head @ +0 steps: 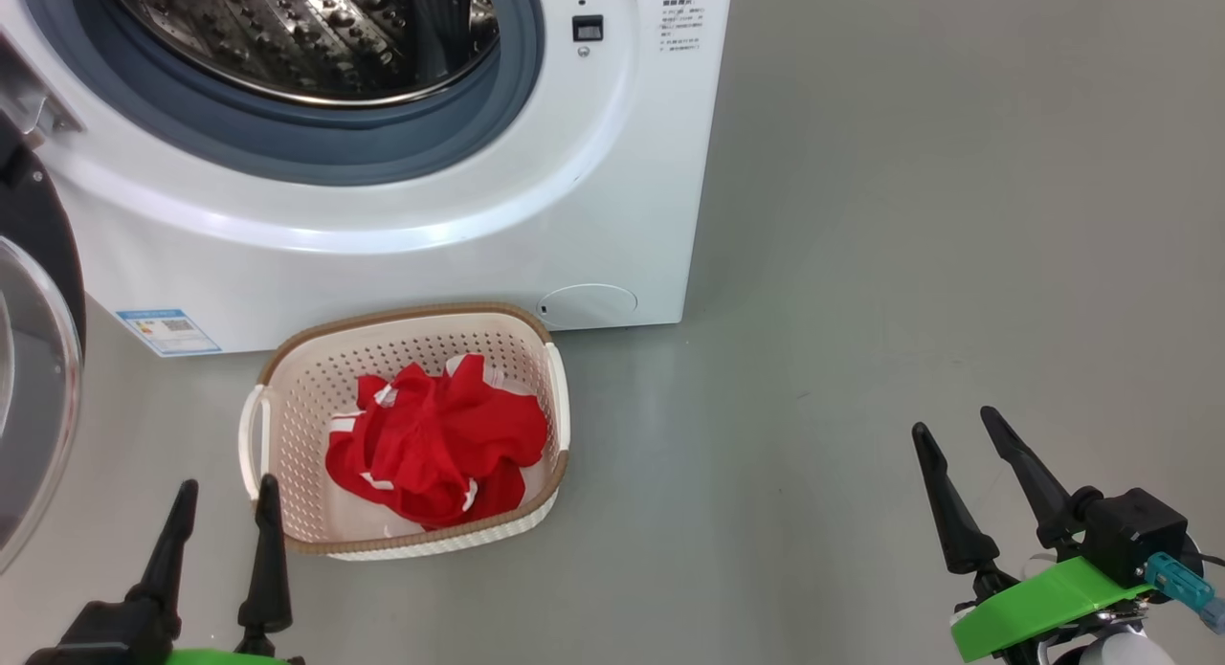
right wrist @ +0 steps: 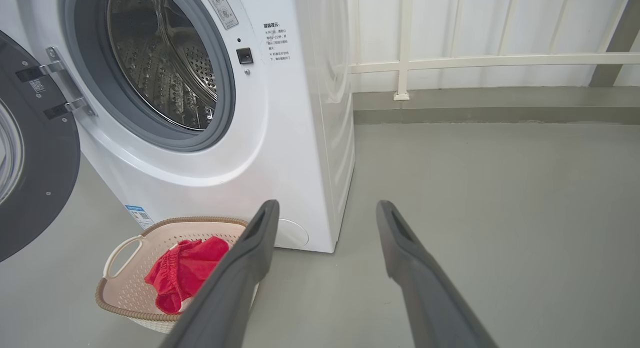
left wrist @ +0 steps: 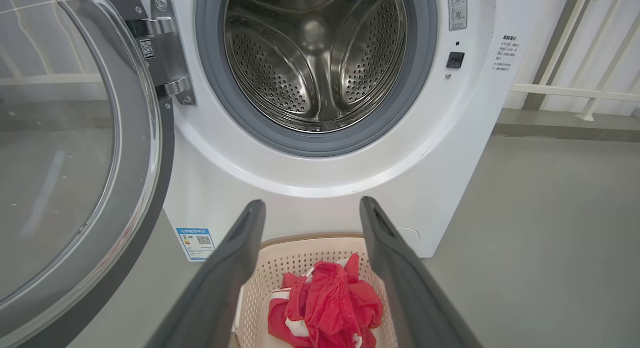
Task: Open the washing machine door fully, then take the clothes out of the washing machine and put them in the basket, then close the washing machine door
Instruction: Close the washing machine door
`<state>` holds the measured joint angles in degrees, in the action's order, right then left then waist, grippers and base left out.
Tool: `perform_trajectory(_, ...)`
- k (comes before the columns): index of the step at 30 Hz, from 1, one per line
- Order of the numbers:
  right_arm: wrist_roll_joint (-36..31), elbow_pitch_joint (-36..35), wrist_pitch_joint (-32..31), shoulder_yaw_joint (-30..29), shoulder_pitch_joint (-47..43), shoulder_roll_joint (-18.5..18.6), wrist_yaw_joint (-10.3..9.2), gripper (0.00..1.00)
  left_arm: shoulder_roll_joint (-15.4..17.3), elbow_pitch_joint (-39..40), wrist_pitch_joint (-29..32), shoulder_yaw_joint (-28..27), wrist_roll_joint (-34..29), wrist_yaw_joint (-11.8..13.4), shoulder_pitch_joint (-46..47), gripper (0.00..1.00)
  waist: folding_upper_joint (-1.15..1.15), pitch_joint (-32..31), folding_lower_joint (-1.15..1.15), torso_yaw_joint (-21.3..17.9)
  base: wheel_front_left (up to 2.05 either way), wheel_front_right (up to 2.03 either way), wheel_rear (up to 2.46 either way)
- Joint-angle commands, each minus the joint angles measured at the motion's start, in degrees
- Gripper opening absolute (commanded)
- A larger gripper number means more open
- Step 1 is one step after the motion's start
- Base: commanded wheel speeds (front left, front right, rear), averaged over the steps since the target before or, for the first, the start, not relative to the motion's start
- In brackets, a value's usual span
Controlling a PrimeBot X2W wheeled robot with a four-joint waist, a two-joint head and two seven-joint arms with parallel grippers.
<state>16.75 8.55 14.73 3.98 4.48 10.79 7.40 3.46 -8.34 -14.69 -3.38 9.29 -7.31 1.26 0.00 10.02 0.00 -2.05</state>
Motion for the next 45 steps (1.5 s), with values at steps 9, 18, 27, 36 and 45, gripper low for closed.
perform_trajectory(9,-0.1,-1.5,0.3,1.9,-0.1,1.0,0.09,1.0,0.1,0.8,-0.3,-3.1,0.8,-0.2,1.1,1.0,0.0,-0.1,0.0,2.8,0.0,0.0,0.0)
perform_trajectory(18,0.0,-0.8,0.3,4.0,1.2,1.9,0.09,1.0,-0.4,-1.2,-0.3,-4.1,1.3,0.2,1.3,1.0,0.0,0.1,0.0,8.3,0.0,0.0,0.0)
perform_trajectory(27,0.2,0.3,0.3,8.1,4.2,3.1,0.09,1.0,-0.6,-1.8,-0.3,-3.6,4.2,2.0,0.8,1.0,0.0,0.4,0.0,15.6,0.0,0.0,0.0)
perform_trajectory(36,0.5,1.9,0.3,12.1,6.1,4.5,0.09,1.0,-0.6,-1.6,-0.3,-1.3,7.6,4.4,-0.2,1.0,0.0,-0.1,0.0,23.5,0.0,0.0,0.0)
perform_trajectory(45,1.4,3.2,0.3,15.5,7.4,5.5,0.09,1.0,-0.6,-1.3,-0.3,0.1,9.6,6.2,-2.4,1.0,0.0,-2.0,0.0,29.8,0.0,0.0,0.0)
